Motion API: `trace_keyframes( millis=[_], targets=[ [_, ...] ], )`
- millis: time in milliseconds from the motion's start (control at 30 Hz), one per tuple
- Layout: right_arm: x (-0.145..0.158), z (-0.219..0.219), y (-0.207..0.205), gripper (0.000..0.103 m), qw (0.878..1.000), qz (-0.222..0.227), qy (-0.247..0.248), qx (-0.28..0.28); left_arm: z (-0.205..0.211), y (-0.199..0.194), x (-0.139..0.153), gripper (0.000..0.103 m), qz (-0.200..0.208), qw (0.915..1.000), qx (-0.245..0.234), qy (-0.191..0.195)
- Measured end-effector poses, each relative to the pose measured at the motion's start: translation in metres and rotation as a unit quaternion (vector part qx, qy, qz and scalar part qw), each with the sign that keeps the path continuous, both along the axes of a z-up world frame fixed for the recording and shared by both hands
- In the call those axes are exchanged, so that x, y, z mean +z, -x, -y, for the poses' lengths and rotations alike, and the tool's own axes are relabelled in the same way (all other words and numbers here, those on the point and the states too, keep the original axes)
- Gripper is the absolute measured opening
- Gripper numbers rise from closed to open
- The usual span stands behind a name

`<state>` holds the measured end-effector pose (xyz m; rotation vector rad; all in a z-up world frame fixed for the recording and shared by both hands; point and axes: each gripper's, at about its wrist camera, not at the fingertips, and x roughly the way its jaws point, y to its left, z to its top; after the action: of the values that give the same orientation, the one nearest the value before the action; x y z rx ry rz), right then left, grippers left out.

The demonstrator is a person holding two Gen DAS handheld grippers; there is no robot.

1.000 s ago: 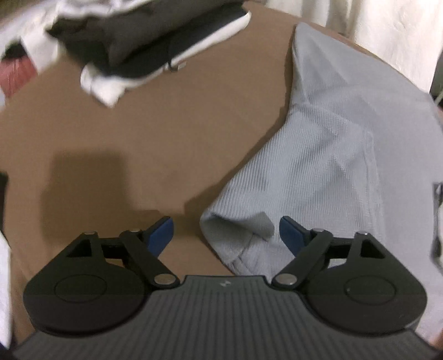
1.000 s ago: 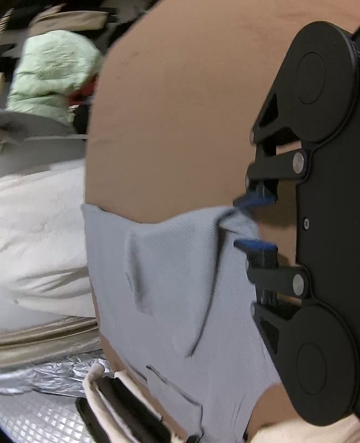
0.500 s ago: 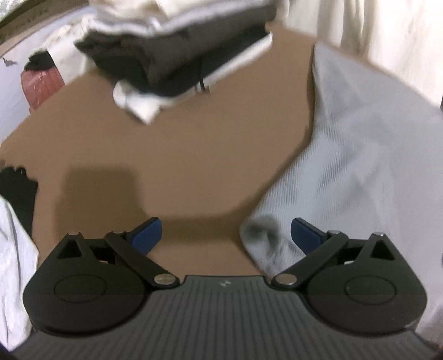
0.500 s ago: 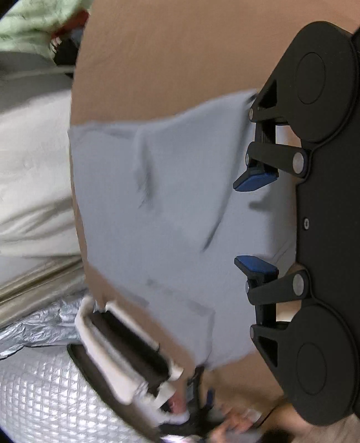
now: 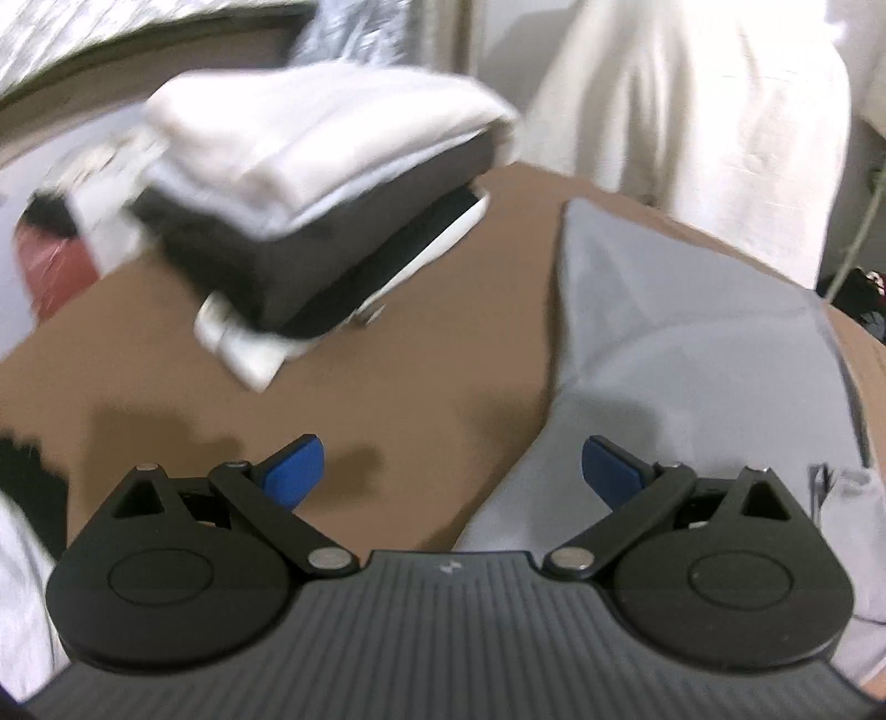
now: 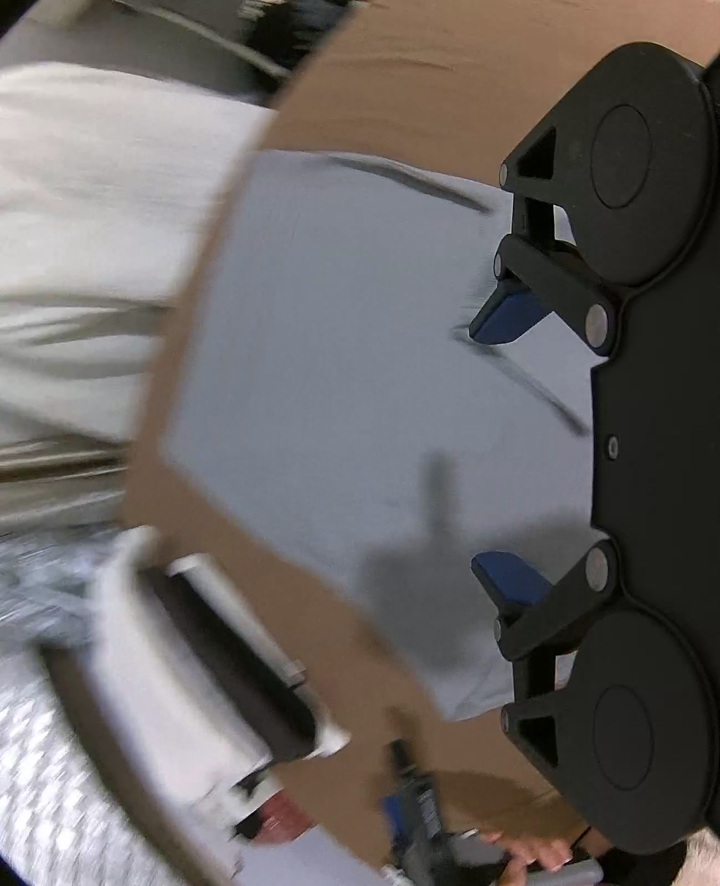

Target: Fold clothes

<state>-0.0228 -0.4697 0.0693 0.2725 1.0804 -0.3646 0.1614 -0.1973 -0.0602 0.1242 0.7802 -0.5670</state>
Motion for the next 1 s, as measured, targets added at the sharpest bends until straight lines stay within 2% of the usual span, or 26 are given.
trace_keyframes(
  millis=[33,100,200,267,367,500,567,633,733,800,933,1000],
  targets=[
    [-0.002,0.007,-0.014,0.081,1.000,-0.030,-0.001,-0.004,0.009,-0.007,0.006,0.101,0.001,0.9999,-0.011,-0.001],
    [0.005,0.019,-0.036,0.081,0.999,-0.041,0.033,-0.011,0.031,-0.019,0.019,0.102,0.005,0.9994,-0.032,-0.012],
    [0.021,0.050,-0.066,0.084,0.996,0.005,0.084,-0.036,0.065,-0.036,0.032,0.102,0.018,0.9974,-0.060,-0.033],
    [0.019,0.074,-0.077,0.088,0.992,0.057,0.091,-0.065,0.084,-0.046,0.034,0.103,0.023,0.9963,-0.078,-0.025],
    [-0.013,0.114,-0.078,0.088,0.990,0.097,0.053,-0.089,0.116,-0.062,0.023,0.103,0.015,0.9942,-0.101,-0.031],
    [-0.065,0.165,-0.064,0.086,0.982,0.142,0.034,-0.120,0.165,-0.093,-0.013,0.103,0.022,0.9888,-0.120,-0.087],
    [-0.099,0.192,-0.055,0.086,0.978,0.152,0.019,-0.139,0.186,-0.111,-0.033,0.103,0.018,0.9851,-0.121,-0.121],
    [-0.126,0.223,-0.049,0.081,0.978,0.130,-0.003,-0.161,0.204,-0.129,-0.047,0.103,0.005,0.9811,-0.125,-0.148],
    [-0.143,0.275,-0.033,0.079,0.969,0.113,-0.021,-0.221,0.226,-0.157,-0.059,0.103,-0.013,0.9774,-0.141,-0.157],
    [-0.144,0.301,-0.024,0.079,0.962,0.120,-0.035,-0.243,0.241,-0.176,-0.067,0.103,-0.025,0.9745,-0.152,-0.163],
    [-0.150,0.347,-0.021,0.080,0.954,0.129,-0.052,-0.267,0.277,-0.222,-0.076,0.103,-0.015,0.9785,-0.144,-0.147],
    [-0.158,0.365,-0.024,0.080,0.947,0.140,-0.063,-0.282,0.295,-0.245,-0.084,0.103,-0.025,0.9815,-0.135,-0.133]
  ],
)
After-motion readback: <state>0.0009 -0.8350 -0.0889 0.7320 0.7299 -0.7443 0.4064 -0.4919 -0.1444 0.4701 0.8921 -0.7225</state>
